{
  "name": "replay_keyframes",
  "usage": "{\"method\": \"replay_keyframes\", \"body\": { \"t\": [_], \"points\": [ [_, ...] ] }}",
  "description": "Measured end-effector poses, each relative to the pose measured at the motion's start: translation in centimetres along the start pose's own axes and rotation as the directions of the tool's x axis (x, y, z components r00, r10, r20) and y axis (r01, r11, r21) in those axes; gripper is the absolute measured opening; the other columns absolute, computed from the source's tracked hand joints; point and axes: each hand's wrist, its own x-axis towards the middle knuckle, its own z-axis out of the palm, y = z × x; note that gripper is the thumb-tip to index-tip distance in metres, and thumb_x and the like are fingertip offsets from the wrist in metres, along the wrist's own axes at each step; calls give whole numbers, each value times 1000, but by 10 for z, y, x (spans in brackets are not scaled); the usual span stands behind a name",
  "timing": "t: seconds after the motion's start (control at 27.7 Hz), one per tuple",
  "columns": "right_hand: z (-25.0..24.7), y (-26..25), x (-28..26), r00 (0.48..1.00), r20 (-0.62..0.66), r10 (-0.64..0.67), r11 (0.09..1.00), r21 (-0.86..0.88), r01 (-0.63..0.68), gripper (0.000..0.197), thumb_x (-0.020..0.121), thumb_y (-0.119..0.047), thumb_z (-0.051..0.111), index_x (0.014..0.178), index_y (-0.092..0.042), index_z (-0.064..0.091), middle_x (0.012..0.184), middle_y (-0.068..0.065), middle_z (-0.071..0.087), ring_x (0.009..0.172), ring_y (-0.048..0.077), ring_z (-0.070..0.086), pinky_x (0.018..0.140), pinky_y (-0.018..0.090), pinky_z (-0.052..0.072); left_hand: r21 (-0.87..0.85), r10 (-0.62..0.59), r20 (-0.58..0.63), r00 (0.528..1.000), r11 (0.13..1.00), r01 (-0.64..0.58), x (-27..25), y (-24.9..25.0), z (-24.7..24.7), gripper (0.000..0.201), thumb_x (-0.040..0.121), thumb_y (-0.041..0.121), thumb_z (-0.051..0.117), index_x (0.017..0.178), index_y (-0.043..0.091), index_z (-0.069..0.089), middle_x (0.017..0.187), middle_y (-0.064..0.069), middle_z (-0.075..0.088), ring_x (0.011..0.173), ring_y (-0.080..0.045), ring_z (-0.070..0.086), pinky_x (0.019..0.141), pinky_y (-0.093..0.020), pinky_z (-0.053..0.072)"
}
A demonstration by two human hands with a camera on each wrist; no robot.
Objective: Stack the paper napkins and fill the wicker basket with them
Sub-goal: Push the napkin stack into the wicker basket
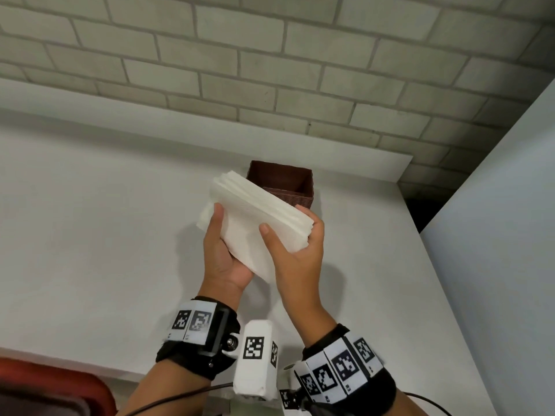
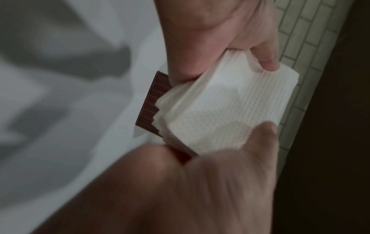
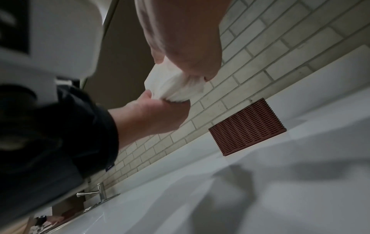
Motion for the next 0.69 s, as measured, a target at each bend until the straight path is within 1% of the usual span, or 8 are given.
{"method": "replay_keyframes", "body": {
  "t": [0.07,0.25,0.36,0.43,0.51,0.61,0.65,0.69],
  "points": [
    [0,4,3,1000,6,2,1000,0,-2,55,75,-8,76,109,-37,45,105,-13,60,89,-9,62,73,11,53,-3,-7,-35,999,1000,7,5,3,1,49,78,44,61,117,14,63,107,-12,70,105,-31,64,93,-50,50],
    [3,11,10,999,-6,33,993,-110,-33,44,80,-13,72,105,-39,45,100,-20,57,84,-20,57,71,3,49,22,-41,-108,993,999,44,12,-4,8,44,87,44,56,119,14,62,105,-13,70,103,-31,64,90,-48,51],
    [-2,12,23,997,-32,74,985,-154,-78,39,85,-25,66,115,-31,41,98,-24,53,83,-13,57,66,-2,45,66,25,-179,983,998,-13,20,1,11,33,90,41,54,109,16,64,107,-13,69,102,-31,64,87,-48,52],
    [-2,17,30,990,-18,142,974,-177,-143,48,86,-29,64,125,-24,37,97,-26,51,84,-11,54,64,-5,44,91,-18,-207,978,995,37,25,-3,12,36,92,42,51,112,15,62,109,-14,69,100,-30,65,81,-45,53],
    [-1,23,36,985,-21,170,959,-225,-171,54,83,-26,69,127,-19,37,96,-24,51,85,-12,52,64,-6,43,117,-45,-241,969,990,75,29,-7,13,34,93,41,48,110,14,61,104,-13,69,95,-29,65,76,-43,54],
    [-10,26,51,959,-53,278,929,-239,-282,48,80,-22,73,116,-24,42,98,-18,57,85,-8,54,66,3,47,229,27,-303,953,972,45,39,-1,8,30,92,28,54,114,9,59,110,-13,67,95,-27,65,77,-41,55],
    [-16,25,57,923,-49,381,907,-173,-383,43,80,-19,73,115,-20,48,103,-11,63,87,-1,59,69,10,50,283,60,-321,945,959,35,44,4,5,26,92,23,55,113,8,59,108,-12,67,91,-25,65,72,-38,55],
    [-21,23,63,858,-12,514,855,-74,-513,40,81,-15,72,116,-15,54,108,-2,67,89,8,64,69,18,55,334,78,-334,940,942,41,48,9,4,21,93,19,54,110,9,58,105,-11,66,88,-23,64,68,-35,54]
  ]
}}
